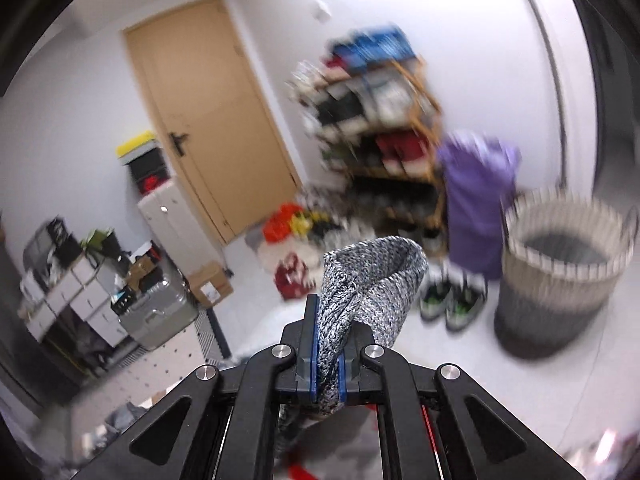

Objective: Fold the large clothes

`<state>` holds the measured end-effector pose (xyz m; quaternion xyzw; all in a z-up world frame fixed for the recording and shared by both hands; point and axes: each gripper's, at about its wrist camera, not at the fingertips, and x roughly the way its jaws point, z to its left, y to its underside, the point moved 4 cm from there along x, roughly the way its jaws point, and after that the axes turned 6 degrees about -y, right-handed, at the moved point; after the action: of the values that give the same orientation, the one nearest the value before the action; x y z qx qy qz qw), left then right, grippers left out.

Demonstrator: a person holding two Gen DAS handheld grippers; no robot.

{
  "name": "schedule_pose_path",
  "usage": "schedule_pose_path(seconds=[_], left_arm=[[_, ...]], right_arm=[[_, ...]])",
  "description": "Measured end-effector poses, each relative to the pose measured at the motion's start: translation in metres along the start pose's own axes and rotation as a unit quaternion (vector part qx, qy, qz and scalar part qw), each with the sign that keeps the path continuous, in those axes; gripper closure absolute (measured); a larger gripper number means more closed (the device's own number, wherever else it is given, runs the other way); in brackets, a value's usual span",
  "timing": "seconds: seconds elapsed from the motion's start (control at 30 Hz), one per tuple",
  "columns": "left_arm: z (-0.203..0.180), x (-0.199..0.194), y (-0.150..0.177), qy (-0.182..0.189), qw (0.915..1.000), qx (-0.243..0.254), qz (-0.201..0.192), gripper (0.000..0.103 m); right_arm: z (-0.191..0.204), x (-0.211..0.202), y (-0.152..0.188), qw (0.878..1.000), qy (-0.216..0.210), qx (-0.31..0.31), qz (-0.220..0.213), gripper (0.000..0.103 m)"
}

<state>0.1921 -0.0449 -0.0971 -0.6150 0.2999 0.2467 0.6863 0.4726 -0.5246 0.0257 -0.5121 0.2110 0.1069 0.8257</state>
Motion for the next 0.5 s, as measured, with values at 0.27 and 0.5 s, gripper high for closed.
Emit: schedule_pose_path(seconds=[0.27,0.5], left_arm=[[0.044,-0.016,0.010,-0.016,0.9988,-0.043,-0.019,0.001],[0.079,-0.028,0.027,-0.023,0.9964,-0.077,-0.027,0.001]], right_arm=[[0.163,-0.037,-0.011,0.985,-0.064,-0.141,-0.076,0.097],[0.325,-0.034,0.059,0.955,-0.194,-0.221,-0.042,0.097]])
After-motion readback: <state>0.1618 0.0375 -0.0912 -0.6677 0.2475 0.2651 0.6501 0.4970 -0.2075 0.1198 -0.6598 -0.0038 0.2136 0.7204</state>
